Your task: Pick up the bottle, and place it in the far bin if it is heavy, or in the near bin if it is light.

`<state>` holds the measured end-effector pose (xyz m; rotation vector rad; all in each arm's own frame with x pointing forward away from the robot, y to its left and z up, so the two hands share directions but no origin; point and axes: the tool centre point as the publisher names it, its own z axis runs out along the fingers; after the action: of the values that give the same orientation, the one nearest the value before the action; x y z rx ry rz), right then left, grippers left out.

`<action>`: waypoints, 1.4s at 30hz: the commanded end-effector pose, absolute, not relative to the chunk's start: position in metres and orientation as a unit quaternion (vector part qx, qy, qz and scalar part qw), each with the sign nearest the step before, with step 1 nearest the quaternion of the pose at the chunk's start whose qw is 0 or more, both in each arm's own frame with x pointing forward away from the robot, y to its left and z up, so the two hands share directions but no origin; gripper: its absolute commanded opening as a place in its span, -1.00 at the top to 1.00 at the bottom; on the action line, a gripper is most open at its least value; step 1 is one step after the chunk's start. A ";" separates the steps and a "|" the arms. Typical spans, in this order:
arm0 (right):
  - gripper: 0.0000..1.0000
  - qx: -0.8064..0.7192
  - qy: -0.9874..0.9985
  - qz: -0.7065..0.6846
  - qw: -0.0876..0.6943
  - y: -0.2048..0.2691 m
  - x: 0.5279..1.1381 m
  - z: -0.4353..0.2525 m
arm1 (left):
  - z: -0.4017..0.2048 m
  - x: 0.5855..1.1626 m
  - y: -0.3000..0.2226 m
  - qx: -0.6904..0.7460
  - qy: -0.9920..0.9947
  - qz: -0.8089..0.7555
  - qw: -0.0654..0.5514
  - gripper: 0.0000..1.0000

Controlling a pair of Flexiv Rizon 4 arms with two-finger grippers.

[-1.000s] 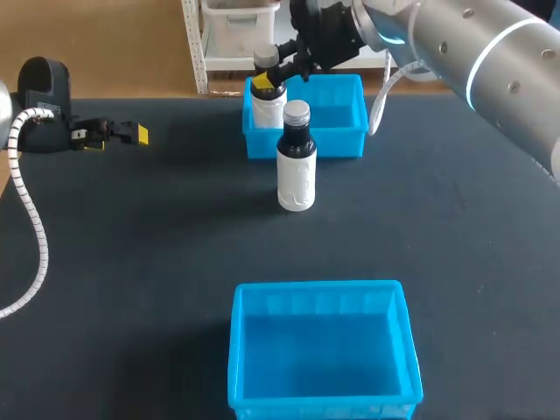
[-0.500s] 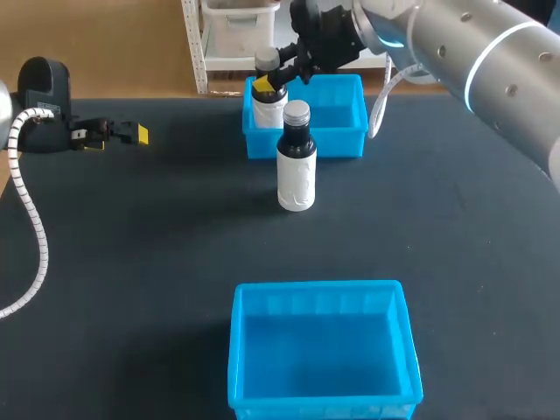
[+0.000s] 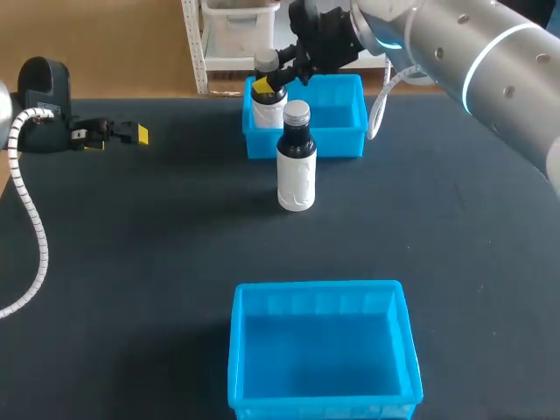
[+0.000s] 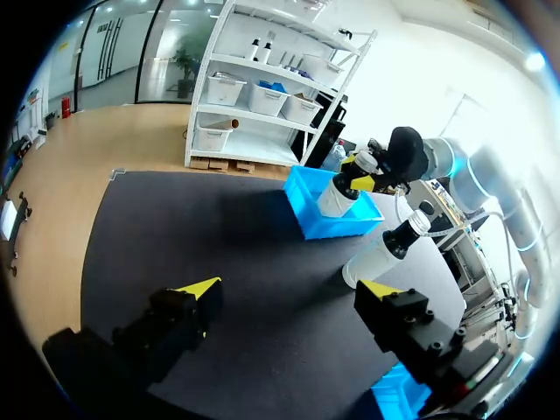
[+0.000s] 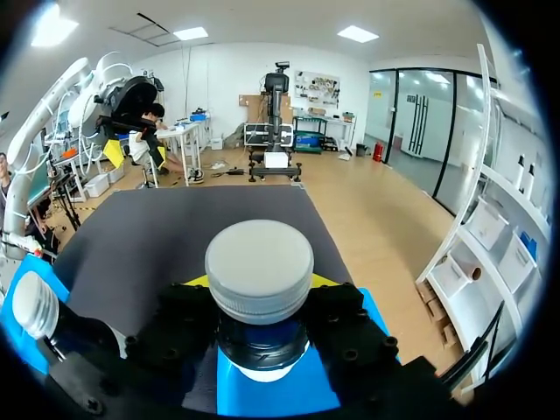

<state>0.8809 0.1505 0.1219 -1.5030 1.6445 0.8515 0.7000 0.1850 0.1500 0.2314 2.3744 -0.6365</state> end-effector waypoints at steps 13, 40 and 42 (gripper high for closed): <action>0.40 -0.688 0.413 0.595 0.046 0.154 0.891 0.119 | 0.150 0.700 0.185 0.088 0.908 -0.243 0.330 -1.00; -1.00 -0.671 0.437 0.594 0.077 0.127 0.901 0.126 | 0.150 0.700 0.185 0.088 0.908 -0.243 0.330 -1.00; -1.00 -0.670 0.438 0.594 0.080 0.122 0.902 0.126 | 0.150 0.700 0.185 0.088 0.908 -0.243 0.330 -1.00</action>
<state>0.8958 0.1280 0.1256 -1.4410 1.6896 0.8407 0.7000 0.1849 0.1500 0.2314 2.3744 -0.6365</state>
